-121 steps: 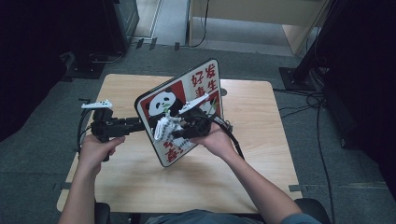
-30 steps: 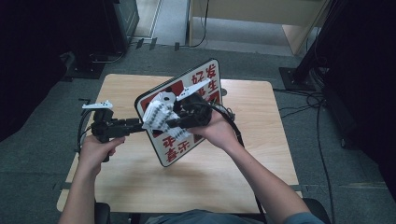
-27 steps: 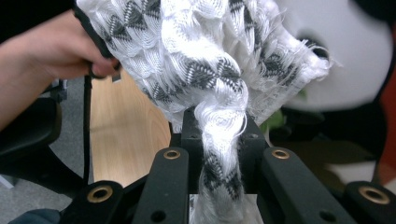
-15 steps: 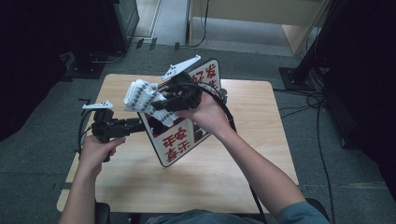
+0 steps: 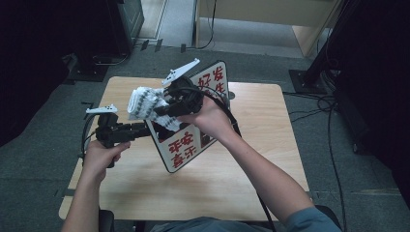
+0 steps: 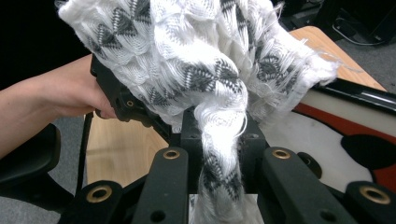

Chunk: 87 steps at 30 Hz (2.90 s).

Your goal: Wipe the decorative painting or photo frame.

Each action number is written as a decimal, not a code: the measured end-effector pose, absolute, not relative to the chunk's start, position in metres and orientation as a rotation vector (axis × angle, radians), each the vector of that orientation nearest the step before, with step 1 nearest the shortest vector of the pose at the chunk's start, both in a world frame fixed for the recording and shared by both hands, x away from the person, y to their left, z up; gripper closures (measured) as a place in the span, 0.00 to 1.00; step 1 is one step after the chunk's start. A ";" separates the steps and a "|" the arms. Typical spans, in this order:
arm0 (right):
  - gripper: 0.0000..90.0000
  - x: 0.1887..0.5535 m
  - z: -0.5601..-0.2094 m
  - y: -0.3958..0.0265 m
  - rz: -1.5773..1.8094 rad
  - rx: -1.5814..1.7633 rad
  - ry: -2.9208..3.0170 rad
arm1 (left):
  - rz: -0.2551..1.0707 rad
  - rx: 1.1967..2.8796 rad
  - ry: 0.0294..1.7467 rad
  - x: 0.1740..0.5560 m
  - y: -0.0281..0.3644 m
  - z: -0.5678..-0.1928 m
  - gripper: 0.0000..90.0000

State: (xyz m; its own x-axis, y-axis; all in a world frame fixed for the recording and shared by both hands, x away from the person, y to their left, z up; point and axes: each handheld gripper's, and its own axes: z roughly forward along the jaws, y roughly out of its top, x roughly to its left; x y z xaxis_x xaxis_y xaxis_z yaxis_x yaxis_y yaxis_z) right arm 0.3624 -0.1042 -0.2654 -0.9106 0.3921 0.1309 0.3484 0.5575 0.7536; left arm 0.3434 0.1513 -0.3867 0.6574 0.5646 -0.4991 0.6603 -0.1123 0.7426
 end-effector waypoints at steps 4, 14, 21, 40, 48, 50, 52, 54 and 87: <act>0.88 0.362 -0.269 -0.103 1.301 0.652 2.738 | -0.113 1.782 0.983 0.343 0.151 -0.387 0.49; 0.87 0.360 -0.280 -0.102 1.296 0.655 2.761 | -0.112 1.786 0.978 0.343 0.151 -0.387 0.49; 0.87 0.358 -0.289 -0.103 1.303 0.664 2.773 | -0.111 1.784 0.980 0.343 0.151 -0.387 0.49; 0.87 0.355 -0.315 -0.107 1.298 0.699 2.817 | -0.107 1.783 0.981 0.343 0.151 -0.387 0.49; 0.87 0.354 -0.325 -0.109 1.297 0.712 2.823 | -0.108 1.784 0.982 0.343 0.151 -0.387 0.49; 0.87 0.353 -0.326 -0.109 1.291 0.721 2.827 | -0.108 1.784 0.982 0.342 0.151 -0.387 0.49; 0.87 0.353 -0.328 -0.110 1.288 0.720 2.830 | -0.108 1.783 0.982 0.342 0.151 -0.387 0.49; 0.87 0.353 -0.330 -0.110 1.284 0.724 2.837 | -0.109 1.784 0.982 0.342 0.151 -0.387 0.50; 0.87 0.347 -0.366 -0.112 1.250 0.746 2.896 | -0.105 1.796 0.979 0.342 0.150 -0.387 0.53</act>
